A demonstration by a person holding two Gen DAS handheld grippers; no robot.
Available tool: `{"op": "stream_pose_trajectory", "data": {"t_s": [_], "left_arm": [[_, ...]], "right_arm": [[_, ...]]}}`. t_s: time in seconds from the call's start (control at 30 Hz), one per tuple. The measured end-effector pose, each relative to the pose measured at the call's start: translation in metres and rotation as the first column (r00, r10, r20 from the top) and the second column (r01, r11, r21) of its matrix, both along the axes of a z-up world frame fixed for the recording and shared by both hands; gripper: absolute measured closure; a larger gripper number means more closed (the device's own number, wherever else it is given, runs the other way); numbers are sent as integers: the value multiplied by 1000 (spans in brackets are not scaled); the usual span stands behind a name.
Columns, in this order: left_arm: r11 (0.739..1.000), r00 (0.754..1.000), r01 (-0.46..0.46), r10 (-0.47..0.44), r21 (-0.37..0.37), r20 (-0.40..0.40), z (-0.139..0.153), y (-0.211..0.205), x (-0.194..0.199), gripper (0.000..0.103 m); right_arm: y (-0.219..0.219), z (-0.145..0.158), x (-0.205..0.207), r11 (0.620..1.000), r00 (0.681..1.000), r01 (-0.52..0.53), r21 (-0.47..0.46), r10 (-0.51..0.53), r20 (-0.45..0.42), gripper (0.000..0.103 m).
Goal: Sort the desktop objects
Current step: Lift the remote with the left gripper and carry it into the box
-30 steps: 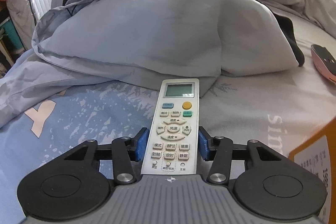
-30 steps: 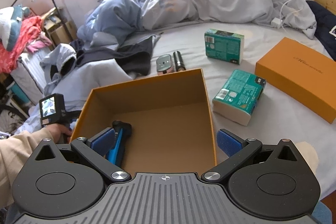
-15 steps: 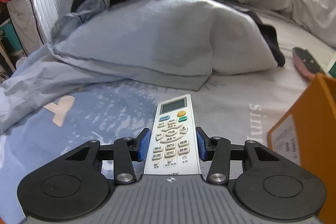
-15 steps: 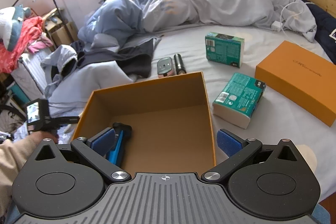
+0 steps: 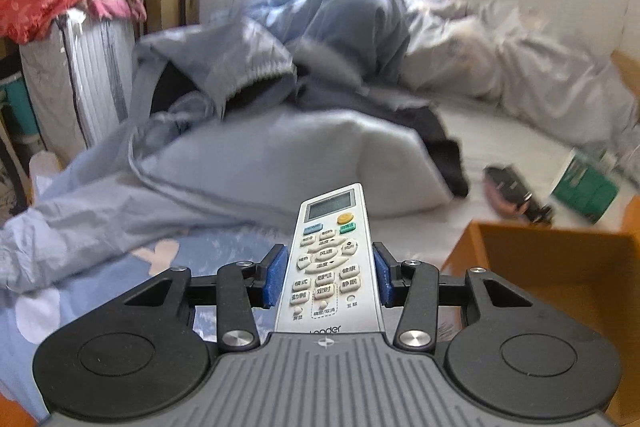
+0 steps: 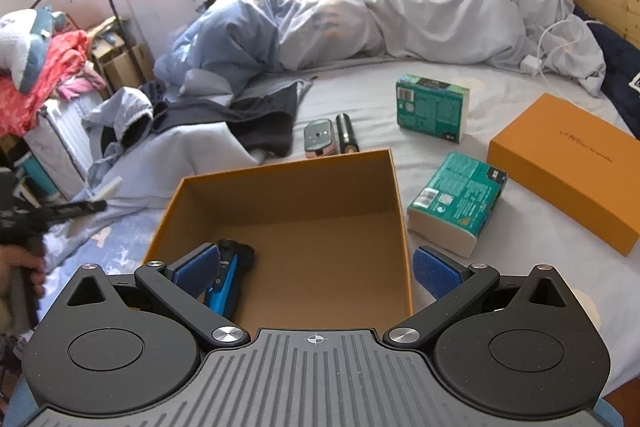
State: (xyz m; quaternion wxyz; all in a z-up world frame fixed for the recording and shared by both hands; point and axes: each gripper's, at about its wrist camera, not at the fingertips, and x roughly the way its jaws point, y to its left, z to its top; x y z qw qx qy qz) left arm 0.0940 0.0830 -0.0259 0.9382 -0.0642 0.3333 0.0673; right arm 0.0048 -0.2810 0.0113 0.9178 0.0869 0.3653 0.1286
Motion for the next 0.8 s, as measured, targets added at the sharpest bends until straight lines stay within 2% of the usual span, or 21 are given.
{"op": "stream_pose_trajectory", "data": {"t_s": [0.13,0.23,0.4,0.57,0.67,0.8], "left_arm": [[999,998,27,-25,-29,65,30,-9,-16,57],[995,993,87,-83,-50,87,47,-24,-26,57],[978,979,192,-185,-84,83,54,-66,-32,57],[956,964,265,-262,-128,44,37,-105,-26,57],[948,962,271,-275,-166,0,20,-120,-20,57],[945,955,277,-291,-175,-63,-2,-137,-17,57]], "right_arm": [[-1,2,-1,1000,1000,3,-6,-3,12,0],[-1,3,-2,1000,1000,7,-10,-7,22,0],[-3,5,-3,1000,999,10,-10,-10,37,0],[-7,8,-4,1000,999,19,-7,-18,47,0],[-10,8,-2,1000,999,28,-7,-28,46,0],[-16,6,2,998,998,51,-22,-50,23,0]]}}
